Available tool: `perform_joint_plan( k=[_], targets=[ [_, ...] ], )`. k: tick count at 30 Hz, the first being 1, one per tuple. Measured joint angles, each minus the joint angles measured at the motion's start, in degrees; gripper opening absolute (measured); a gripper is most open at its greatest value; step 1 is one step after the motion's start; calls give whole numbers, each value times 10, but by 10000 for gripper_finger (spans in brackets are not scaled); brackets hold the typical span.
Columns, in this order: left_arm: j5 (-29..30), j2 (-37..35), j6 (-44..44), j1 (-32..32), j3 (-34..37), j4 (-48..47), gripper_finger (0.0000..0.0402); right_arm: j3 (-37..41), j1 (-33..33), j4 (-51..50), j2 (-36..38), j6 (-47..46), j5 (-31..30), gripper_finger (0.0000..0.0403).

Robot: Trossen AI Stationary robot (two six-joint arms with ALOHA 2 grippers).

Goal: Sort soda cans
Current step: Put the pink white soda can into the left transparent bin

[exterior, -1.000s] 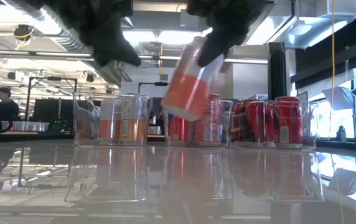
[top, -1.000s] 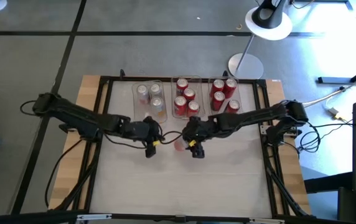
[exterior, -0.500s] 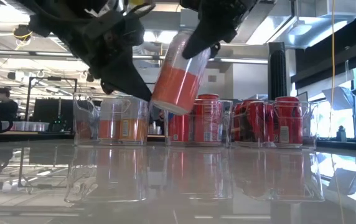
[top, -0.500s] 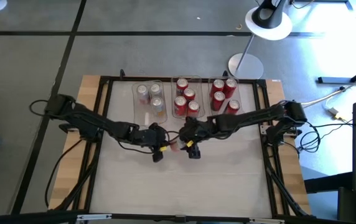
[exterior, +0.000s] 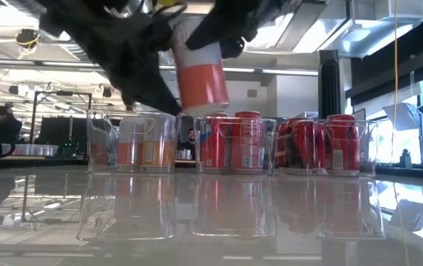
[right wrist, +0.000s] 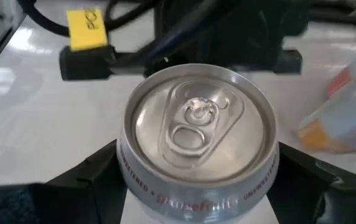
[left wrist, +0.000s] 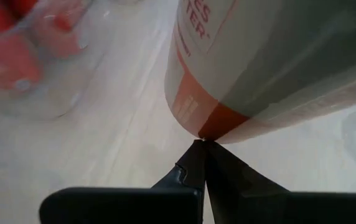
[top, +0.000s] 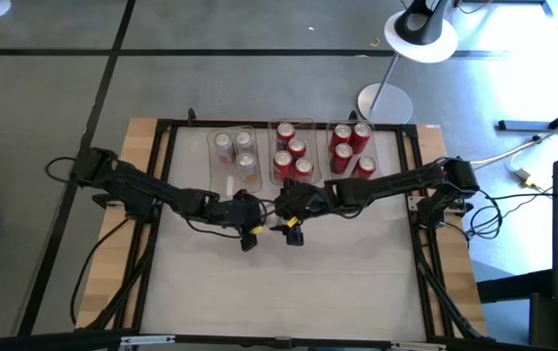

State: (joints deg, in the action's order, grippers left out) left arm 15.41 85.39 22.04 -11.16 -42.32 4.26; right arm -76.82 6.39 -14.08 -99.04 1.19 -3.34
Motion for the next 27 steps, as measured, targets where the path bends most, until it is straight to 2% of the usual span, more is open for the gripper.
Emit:
perform_joint_plan(
  k=[5,9,13,17,22,27],
  targets=[
    [-6,-112,5,-1,-37,-238,1,-3,-15,48,0,11,-18,292],
    [42,-222,1,1,-51,-334,3,-3,-38,137,-28,29,-18,292],
    [100,-320,-2,8,-51,-366,1,-3,-65,246,-66,38,-18,292],
    [127,-385,-16,21,-51,-367,2,-3,-89,344,-97,38,-18,292],
    [133,-408,-39,39,-51,-369,3,-14,-116,429,-133,38,-17,292],
    [133,-397,-49,57,-50,-374,3,-99,-137,395,-191,49,21,292]
  ],
)
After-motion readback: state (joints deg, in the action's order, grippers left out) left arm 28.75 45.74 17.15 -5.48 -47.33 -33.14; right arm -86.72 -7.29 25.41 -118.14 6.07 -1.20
